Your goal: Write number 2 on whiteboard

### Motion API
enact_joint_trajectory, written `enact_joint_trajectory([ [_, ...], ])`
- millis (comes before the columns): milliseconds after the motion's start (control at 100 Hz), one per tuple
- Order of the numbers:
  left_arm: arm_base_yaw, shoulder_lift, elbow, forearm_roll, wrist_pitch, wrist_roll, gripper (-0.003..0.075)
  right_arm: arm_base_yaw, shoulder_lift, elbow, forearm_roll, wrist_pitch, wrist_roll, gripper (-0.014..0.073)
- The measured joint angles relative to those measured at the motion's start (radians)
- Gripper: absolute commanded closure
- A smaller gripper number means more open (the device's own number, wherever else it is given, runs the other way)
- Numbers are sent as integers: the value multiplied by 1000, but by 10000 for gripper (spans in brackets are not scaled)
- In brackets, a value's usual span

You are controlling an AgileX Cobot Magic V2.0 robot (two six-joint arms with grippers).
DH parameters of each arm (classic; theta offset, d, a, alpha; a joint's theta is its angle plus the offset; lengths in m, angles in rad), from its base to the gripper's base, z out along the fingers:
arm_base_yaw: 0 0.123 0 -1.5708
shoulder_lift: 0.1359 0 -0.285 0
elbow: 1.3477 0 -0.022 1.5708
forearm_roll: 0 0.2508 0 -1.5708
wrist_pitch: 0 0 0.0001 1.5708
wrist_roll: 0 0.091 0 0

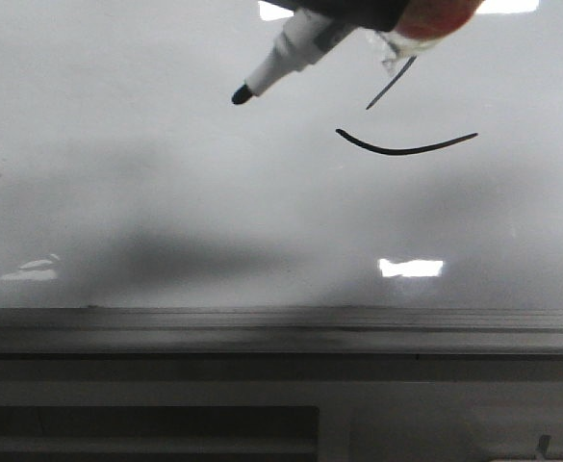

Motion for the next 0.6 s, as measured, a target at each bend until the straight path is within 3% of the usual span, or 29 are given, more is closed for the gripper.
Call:
enact_joint_trajectory([
  [110,-2,0,0,2,8,5,743,0,0,0,2,-9,0,624],
  [210,-6,0,0,20,29,27,741,0,2,0,8,-2,0,499],
  [330,-6,0,-2,16,11,25,741,0,2,0,13,-9,0,252],
  [380,-6,0,-2,16,-13,19,741,0,2,0,13,-15,0,191],
  [600,-6,-48,51,-4,-198,-68,741,-30,-49,0,10,-90,2,178],
])
